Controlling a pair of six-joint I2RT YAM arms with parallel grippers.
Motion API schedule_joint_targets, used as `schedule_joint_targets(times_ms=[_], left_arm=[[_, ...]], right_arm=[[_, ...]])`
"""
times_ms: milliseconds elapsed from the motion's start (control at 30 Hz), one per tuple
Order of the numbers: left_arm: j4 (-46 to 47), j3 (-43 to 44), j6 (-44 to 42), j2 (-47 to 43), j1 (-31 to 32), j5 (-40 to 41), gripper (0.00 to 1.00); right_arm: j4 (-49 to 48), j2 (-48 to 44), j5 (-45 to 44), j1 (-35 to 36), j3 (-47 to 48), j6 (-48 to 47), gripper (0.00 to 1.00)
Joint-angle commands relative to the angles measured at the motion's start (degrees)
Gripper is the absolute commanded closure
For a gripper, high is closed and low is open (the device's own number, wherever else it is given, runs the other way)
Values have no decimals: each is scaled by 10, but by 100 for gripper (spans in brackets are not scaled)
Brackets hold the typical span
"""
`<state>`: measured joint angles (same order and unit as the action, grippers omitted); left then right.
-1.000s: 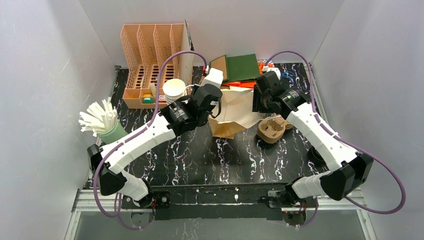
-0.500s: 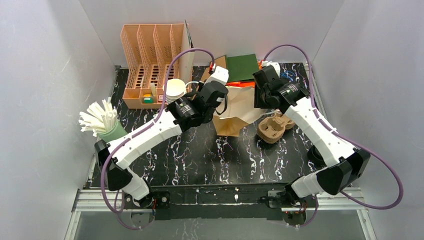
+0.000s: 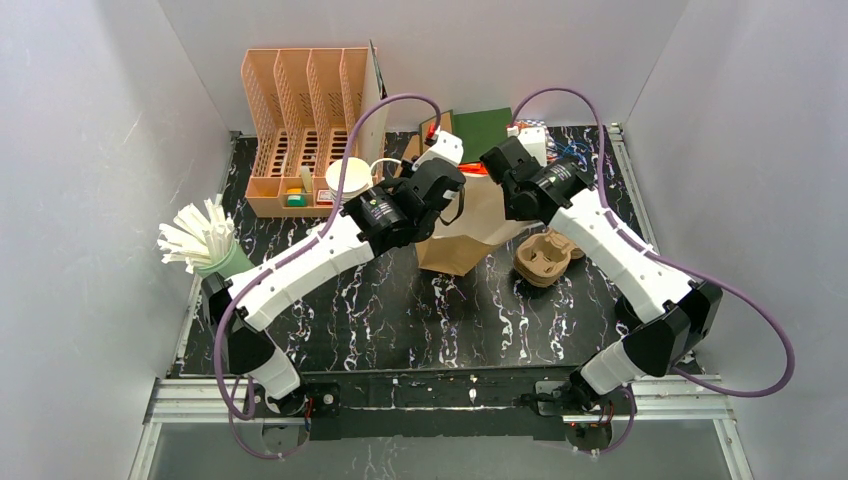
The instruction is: Pack the takeout coffee
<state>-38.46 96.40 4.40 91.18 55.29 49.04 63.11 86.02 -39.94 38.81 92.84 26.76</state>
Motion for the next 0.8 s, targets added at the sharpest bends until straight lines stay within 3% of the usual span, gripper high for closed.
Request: schedule_joint_targets(times_ms=[0, 233, 433, 600, 767], left_arm=[[-53, 24, -26, 1, -11, 81, 100], [-63, 35, -23, 3, -11, 56, 100], [-17, 16, 2, -37, -13, -90, 100], [-9, 16, 42, -44, -19, -188, 100], [-11, 10, 62, -50, -23, -217, 99]], right_arm=[[63, 3, -91, 1, 37, 15, 52], [73, -1, -92, 10, 70, 16, 50], [-70, -74, 158, 10, 11, -46, 34], [-97, -79, 245, 10, 13, -47, 36], [-91, -68, 284, 11, 25, -47, 34]])
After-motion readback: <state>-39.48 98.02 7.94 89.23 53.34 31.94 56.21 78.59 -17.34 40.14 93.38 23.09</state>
